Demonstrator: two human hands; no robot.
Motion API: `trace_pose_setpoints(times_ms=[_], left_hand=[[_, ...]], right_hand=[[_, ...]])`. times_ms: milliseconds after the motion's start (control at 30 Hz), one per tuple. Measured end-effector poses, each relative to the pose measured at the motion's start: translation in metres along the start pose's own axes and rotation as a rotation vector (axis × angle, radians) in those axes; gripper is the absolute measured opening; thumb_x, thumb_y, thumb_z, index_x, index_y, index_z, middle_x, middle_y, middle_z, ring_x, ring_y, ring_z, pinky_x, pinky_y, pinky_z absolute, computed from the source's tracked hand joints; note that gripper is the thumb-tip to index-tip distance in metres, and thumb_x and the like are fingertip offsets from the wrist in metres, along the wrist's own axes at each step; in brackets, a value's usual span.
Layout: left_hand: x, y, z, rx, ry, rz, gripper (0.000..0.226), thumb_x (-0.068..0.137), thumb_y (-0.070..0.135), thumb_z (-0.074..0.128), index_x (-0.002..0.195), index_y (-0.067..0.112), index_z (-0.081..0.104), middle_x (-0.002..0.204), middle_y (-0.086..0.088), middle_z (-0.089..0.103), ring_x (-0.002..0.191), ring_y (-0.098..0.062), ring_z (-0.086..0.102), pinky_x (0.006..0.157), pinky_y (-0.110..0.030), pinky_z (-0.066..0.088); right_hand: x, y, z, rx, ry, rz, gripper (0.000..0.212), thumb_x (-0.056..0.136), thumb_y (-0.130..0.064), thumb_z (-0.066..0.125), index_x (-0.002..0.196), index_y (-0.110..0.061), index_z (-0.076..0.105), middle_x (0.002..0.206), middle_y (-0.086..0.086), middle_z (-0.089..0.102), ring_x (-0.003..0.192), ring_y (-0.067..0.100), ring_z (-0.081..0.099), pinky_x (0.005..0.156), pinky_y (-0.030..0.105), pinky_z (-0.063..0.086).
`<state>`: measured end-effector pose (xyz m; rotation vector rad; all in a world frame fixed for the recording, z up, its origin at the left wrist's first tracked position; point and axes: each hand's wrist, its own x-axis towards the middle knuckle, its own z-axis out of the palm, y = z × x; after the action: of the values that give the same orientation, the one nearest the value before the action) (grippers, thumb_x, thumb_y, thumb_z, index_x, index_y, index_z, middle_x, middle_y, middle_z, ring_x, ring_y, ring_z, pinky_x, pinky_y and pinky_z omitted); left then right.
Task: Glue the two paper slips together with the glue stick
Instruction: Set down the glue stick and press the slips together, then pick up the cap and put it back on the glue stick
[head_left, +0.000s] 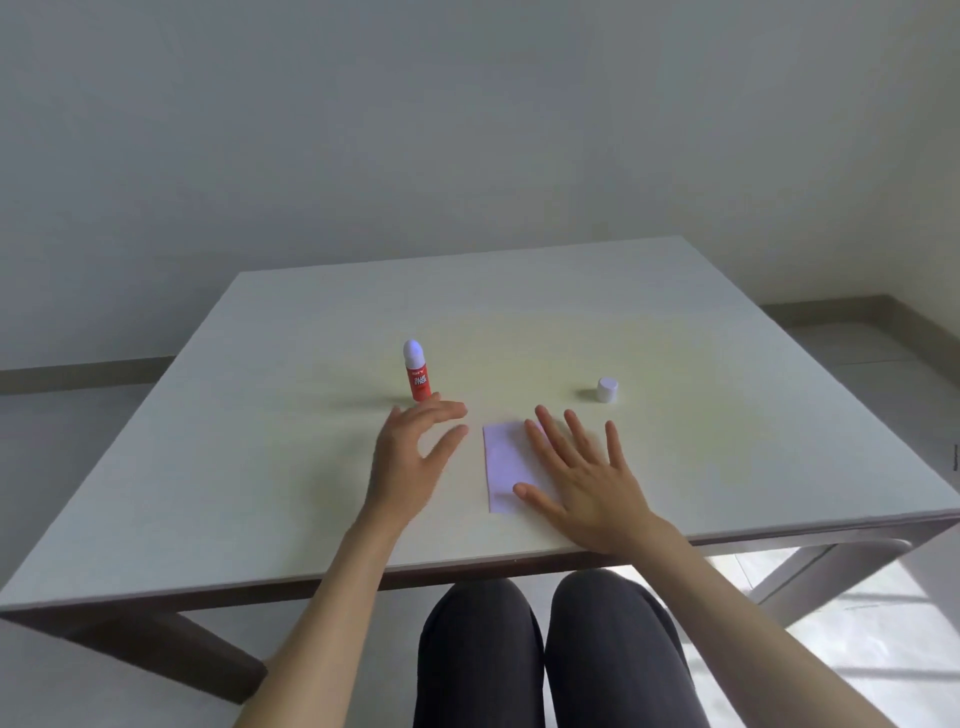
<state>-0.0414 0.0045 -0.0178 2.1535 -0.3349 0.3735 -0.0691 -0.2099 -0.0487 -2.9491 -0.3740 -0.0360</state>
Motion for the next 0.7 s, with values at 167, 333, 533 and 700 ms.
trace_pose_setpoints(times_ms=[167, 333, 533, 700], left_hand=[[0.036, 0.001, -0.003, -0.04, 0.522, -0.241, 0.047, 0.08, 0.025, 0.071, 0.123, 0.011, 0.057, 0.125, -0.004, 0.057, 0.12, -0.022, 0.052, 0.096, -0.027, 0.039], [0.06, -0.007, 0.013, -0.028, 0.342, -0.387, 0.028, 0.082, 0.028, 0.066, 0.104, 0.01, 0.066, 0.097, -0.01, 0.072, 0.098, -0.033, 0.063, 0.078, -0.029, 0.048], [0.057, 0.02, 0.009, -0.274, 0.28, -0.372, 0.03, 0.08, 0.027, 0.065, 0.053, 0.015, 0.063, 0.052, 0.007, 0.068, 0.054, 0.004, 0.056, 0.062, -0.023, 0.043], [0.037, 0.056, 0.006, -0.822, -0.042, -0.289, 0.012, 0.083, 0.014, 0.067, 0.087, 0.021, 0.075, 0.095, 0.001, 0.077, 0.097, -0.017, 0.072, 0.086, -0.025, 0.055]], right_hand=[[-0.006, -0.002, -0.004, 0.234, 0.211, 0.041, 0.078, 0.085, -0.07, 0.014, 0.149, -0.034, -0.01, 0.16, -0.004, -0.017, 0.149, 0.015, -0.006, 0.118, 0.043, 0.0], [-0.012, -0.002, -0.005, 0.284, 0.505, 0.037, 0.051, 0.086, -0.037, 0.064, 0.129, -0.01, 0.056, 0.145, 0.018, 0.044, 0.126, 0.033, 0.052, 0.096, 0.041, 0.046], [-0.016, -0.002, -0.006, 0.369, 0.734, -0.006, 0.013, 0.071, -0.01, 0.081, 0.073, -0.007, 0.068, 0.093, 0.009, 0.065, 0.08, 0.028, 0.064, 0.055, 0.028, 0.05], [-0.015, -0.026, -0.033, 1.051, 0.471, 0.216, 0.038, 0.081, -0.034, 0.069, 0.114, -0.019, 0.057, 0.097, -0.009, 0.063, 0.076, 0.005, 0.06, 0.059, 0.014, 0.046]])
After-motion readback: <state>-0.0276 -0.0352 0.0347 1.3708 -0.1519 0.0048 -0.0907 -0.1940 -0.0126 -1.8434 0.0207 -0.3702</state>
